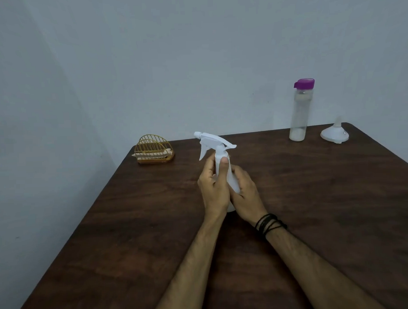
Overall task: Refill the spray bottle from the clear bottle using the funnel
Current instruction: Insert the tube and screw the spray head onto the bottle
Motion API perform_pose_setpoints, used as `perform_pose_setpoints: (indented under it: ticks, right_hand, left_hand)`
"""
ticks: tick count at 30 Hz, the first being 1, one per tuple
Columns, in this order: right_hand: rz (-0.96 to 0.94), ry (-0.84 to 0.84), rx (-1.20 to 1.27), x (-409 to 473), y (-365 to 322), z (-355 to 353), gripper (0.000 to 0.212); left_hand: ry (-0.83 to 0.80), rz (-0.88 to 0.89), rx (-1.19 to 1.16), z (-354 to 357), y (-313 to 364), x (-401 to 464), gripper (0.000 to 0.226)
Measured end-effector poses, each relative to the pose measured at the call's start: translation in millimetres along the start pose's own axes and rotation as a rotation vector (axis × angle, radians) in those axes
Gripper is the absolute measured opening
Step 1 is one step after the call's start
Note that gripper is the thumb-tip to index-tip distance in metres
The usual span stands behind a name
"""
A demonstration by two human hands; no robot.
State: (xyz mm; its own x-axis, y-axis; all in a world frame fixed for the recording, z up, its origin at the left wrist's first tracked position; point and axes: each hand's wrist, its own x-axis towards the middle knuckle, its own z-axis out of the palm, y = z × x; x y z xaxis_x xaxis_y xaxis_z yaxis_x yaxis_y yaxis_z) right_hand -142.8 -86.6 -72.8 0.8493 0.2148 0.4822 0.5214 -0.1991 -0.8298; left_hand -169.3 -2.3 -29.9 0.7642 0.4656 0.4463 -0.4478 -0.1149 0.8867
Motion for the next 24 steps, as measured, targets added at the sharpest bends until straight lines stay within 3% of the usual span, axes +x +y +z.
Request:
perform_pose_setpoints:
  ticks: [7, 11, 17, 21, 24]
  right_hand:
    - [0.002, -0.006, -0.013, -0.9, 1.3, 0.4, 0.047]
    - [-0.016, -0.016, -0.027, 0.1, 1.5, -0.5, 0.051]
    - [0.002, 0.009, -0.052, 0.9, 0.6, 0.4, 0.06]
    - [0.007, 0.019, -0.054, 0.9, -1.5, -0.5, 0.054]
    - [0.005, 0.035, -0.059, 1.3, -4.3, -0.6, 0.048]
  left_hand:
    - [0.099, -0.007, -0.04, 4.1, 6.1, -4.4, 0.029]
    - [0.096, -0.027, 0.07, 6.2, 8.0, 0.0, 0.03]
    - [-0.083, -0.005, 0.007, -3.4, 7.1, 6.7, 0.021]
    - [-0.171, 0.001, -0.006, -10.0, 9.7, 11.3, 0.016]
    - [-0.228, -0.036, -0.028, -12.6, 12.4, 14.0, 0.023]
